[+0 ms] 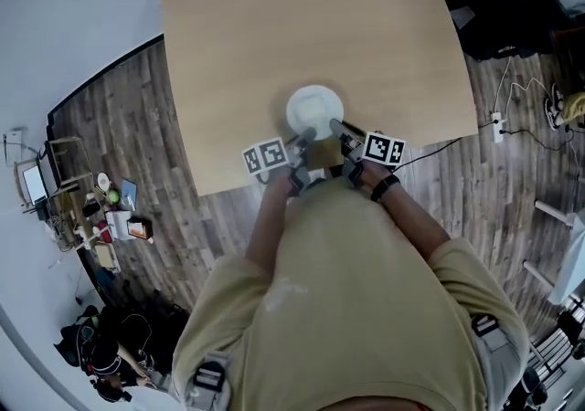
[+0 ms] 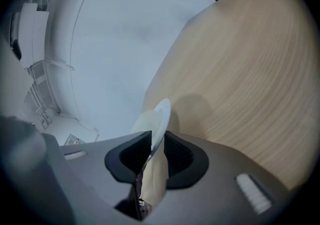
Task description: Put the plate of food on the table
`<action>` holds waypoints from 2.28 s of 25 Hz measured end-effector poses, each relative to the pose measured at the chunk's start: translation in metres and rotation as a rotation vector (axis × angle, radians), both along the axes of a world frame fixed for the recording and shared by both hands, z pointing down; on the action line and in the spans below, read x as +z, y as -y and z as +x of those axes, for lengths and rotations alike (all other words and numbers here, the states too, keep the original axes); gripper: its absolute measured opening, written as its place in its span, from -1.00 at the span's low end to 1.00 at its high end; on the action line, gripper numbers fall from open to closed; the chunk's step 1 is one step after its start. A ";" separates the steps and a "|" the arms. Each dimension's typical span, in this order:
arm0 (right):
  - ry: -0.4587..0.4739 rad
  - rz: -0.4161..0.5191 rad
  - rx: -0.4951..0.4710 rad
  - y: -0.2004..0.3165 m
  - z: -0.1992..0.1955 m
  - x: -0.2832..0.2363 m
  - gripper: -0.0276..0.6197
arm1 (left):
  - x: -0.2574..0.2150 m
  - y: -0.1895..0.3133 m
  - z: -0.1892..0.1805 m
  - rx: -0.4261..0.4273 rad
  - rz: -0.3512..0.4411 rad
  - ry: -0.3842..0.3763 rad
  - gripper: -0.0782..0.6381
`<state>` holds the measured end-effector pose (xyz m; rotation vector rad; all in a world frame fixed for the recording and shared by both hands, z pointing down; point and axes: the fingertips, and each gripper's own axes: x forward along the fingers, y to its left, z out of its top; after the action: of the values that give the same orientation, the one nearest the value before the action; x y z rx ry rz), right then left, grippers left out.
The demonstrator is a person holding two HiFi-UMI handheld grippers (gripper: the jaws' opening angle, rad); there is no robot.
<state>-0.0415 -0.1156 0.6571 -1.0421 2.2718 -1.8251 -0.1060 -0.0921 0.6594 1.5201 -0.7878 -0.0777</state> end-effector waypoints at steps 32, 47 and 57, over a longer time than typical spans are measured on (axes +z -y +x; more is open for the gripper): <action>-0.073 -0.003 0.118 0.301 0.027 0.037 -0.66 | 0.040 0.303 0.023 -0.031 0.003 0.099 -0.54; -0.285 0.034 -0.036 0.267 0.038 0.037 -0.12 | 0.035 0.269 0.013 -0.102 -0.143 0.136 0.30; -0.258 0.097 -0.033 0.225 0.028 0.008 -0.12 | 0.023 0.219 -0.021 -0.372 -0.346 -0.086 0.75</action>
<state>-0.0130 -0.3403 0.6648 -1.2981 2.5036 -1.6569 -0.1274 -0.3110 0.6824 1.0264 -0.9530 -0.2671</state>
